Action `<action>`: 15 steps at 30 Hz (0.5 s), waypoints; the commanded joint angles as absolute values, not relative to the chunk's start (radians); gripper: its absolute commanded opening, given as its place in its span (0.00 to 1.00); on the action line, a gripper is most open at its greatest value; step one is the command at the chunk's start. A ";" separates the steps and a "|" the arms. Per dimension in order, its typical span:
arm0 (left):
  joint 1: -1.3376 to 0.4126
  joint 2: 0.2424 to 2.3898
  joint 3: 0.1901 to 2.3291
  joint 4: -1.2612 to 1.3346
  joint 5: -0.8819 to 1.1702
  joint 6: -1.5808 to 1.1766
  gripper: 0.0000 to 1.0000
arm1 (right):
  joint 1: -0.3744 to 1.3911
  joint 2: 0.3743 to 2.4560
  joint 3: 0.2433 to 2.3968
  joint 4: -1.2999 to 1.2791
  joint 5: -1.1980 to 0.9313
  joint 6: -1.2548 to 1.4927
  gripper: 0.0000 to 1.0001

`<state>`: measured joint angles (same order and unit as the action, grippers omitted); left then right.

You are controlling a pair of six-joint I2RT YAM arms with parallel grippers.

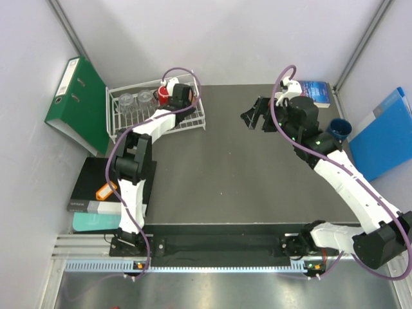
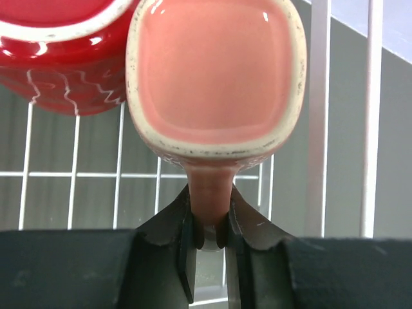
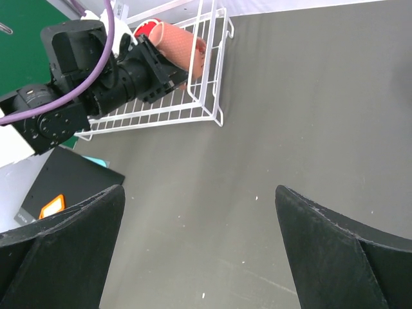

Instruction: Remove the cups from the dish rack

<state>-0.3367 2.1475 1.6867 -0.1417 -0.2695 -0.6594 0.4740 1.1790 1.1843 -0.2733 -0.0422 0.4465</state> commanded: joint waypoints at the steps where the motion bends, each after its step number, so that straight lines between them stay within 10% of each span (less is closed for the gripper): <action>1: -0.339 2.056 1.638 -0.167 -0.232 -0.664 0.00 | 0.485 1.167 1.180 -0.222 -0.035 0.449 1.00; 15: -0.337 1.902 1.721 -0.290 -0.179 -0.603 0.00 | 0.483 1.212 1.193 -0.202 -0.031 0.482 1.00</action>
